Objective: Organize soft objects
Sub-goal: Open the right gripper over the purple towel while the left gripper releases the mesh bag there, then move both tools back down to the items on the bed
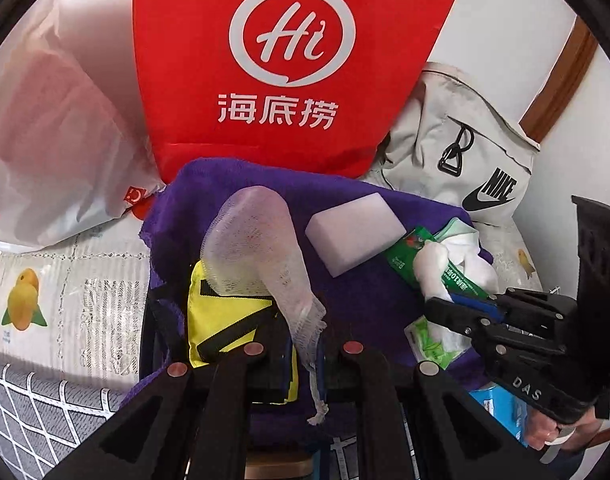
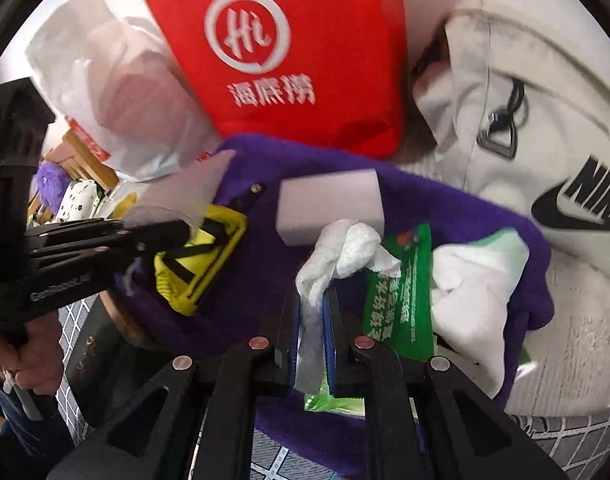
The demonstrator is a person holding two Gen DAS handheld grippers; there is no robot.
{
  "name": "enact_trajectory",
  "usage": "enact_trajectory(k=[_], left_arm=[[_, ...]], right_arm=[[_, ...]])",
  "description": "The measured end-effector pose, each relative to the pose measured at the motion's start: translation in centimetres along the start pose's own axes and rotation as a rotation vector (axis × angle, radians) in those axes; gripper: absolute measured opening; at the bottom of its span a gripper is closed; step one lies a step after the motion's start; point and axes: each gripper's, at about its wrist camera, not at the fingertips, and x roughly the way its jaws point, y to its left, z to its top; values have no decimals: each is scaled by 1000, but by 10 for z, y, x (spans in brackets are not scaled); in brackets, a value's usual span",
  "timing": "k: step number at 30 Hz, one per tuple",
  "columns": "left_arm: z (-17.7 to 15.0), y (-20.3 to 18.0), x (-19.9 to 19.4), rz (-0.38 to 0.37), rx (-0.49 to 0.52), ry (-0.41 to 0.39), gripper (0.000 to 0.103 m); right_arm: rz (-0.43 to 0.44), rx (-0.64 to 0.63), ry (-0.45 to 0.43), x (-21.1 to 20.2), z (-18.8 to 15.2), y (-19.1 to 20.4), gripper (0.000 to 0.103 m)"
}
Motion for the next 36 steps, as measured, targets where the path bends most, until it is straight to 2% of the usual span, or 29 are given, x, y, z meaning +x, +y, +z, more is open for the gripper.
enact_trajectory(k=[5,13,15,17,19,20,24,27,36], left_arm=[[-1,4,12,1,-5,31,9],[-5,-6,28,-43,7,70,9],[-7,-7,32,-40,9,79,9],[-8,-6,34,-35,7,85,9],[-8,-5,35,-39,-3,90,9],[-9,-4,35,-45,-9,95,12],[-8,-2,35,-45,-37,104,40],[-7,-4,30,-34,-34,102,56],[-5,-12,-3,28,-8,74,59]], right_arm=[[-18,24,24,6,-1,-7,12],[-24,11,63,13,-2,-8,15],[-17,16,61,11,-3,-11,21],[-8,16,59,9,-2,-11,39],[-10,5,53,7,-3,-10,49],[-15,-3,46,6,-2,-9,52],[-29,-19,49,5,-1,-6,53],[-30,-18,40,0,-1,-5,53],[-44,-28,-34,-36,0,5,53]])
